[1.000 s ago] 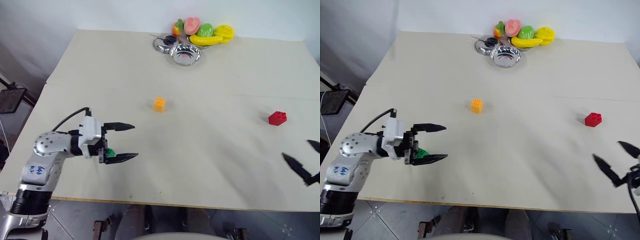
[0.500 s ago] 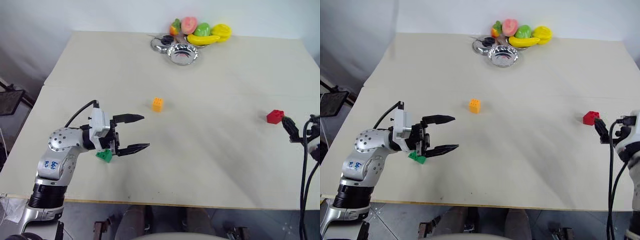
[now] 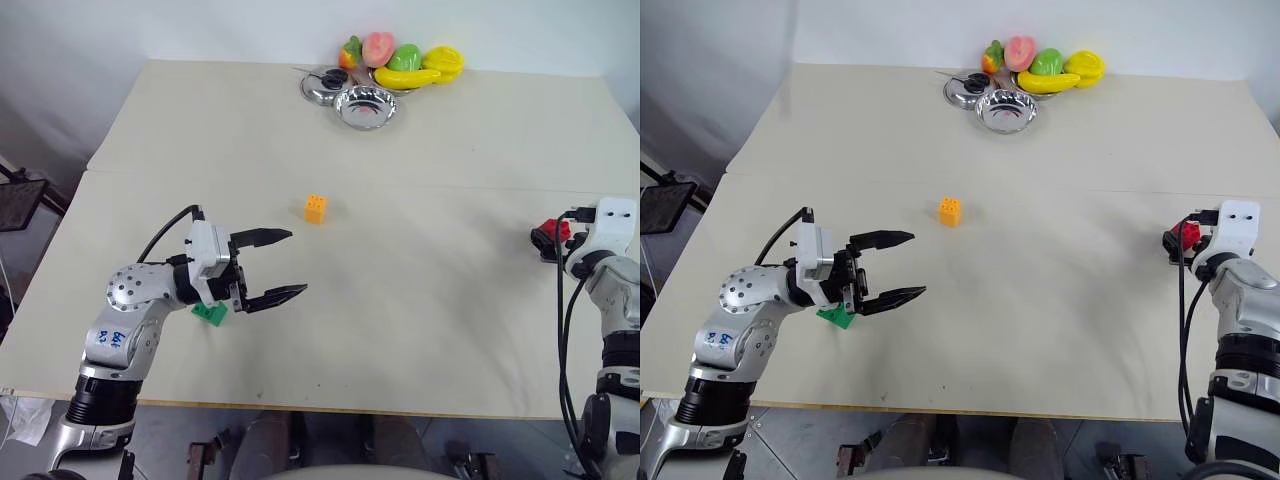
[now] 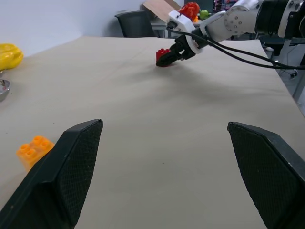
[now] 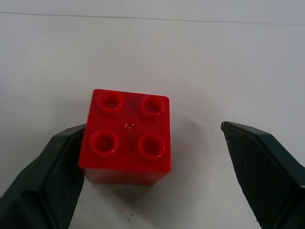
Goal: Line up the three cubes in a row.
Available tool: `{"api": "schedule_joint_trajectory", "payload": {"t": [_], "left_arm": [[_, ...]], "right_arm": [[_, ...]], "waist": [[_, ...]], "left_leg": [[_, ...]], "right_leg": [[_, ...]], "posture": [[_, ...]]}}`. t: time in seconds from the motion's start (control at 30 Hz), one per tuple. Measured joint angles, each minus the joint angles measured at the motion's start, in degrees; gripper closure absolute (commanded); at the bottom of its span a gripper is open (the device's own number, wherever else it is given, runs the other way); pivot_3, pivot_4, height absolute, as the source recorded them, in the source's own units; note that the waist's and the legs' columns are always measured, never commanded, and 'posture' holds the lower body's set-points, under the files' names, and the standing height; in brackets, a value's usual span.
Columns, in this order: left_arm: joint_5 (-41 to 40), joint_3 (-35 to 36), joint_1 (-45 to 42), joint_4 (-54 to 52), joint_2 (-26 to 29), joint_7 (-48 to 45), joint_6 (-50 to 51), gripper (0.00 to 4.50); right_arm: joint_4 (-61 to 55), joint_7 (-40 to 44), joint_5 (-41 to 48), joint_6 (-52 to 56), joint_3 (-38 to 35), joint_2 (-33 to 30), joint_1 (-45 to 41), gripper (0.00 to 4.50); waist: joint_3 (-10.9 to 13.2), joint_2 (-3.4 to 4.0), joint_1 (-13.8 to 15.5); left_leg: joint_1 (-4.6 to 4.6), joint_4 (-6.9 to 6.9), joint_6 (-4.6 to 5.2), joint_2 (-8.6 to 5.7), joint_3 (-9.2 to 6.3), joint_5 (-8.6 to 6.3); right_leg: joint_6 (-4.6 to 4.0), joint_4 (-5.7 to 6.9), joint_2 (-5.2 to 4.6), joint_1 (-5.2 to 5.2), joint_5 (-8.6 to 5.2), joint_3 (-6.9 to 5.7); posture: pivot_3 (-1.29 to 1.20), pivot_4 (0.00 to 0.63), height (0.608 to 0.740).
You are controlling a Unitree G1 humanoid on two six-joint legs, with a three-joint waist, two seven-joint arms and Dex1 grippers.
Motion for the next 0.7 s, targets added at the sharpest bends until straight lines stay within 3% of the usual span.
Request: {"api": "schedule_joint_trajectory", "payload": {"t": [0.2,0.33,0.4,0.5,0.7], "left_arm": [[0.08,0.54,0.45,-0.3,0.4,0.68,0.0,0.0],[0.28,0.61,0.66,-0.29,0.88,0.89,-0.09,0.0],[0.39,0.68,0.88,-0.25,1.03,0.94,-0.2,0.0],[0.53,1.05,1.11,-0.1,1.29,0.82,-0.3,0.0],[0.94,1.26,1.87,0.21,1.35,0.47,-0.63,0.0]], "right_arm": [[2.14,4.49,-0.15,-2.74,0.12,-0.02,-1.0,3.0],[0.13,15.55,1.42,-2.33,2.3,-1.23,-0.26,2.98],[-4.85,27.69,2.08,-5.91,6.27,-4.09,2.49,2.98],[-11.24,48.96,2.61,-19.87,12.48,-7.49,4.59,2.98],[-2.78,67.49,-0.02,-30.96,21.12,-7.29,-5.38,2.98]], "waist": [[0.0,0.0,0.01],[0.01,0.03,-0.01],[0.06,0.11,0.08],[0.07,0.12,0.04],[0.09,0.09,-0.17]], "left_leg": [[0.0,0.02,0.0,0.0,0.0,0.01],[0.0,0.02,0.0,0.01,0.0,0.0],[0.0,0.0,0.0,0.01,-0.01,0.0],[0.01,0.02,-0.02,0.02,0.0,-0.01],[0.03,0.26,-0.02,0.08,-0.01,-0.01]], "right_leg": [[0.0,0.01,0.0,0.01,0.0,0.01],[0.0,-0.01,0.0,0.0,0.0,0.01],[0.0,-0.04,0.01,0.0,0.0,0.0],[0.03,-0.06,0.05,0.03,0.01,0.0],[0.07,0.01,0.05,0.08,0.04,0.01]], "posture": [[0.0,0.15,0.74],[0.0,0.15,0.74],[0.0,0.15,0.74],[0.0,0.15,0.74],[0.0,0.15,0.74]]}}
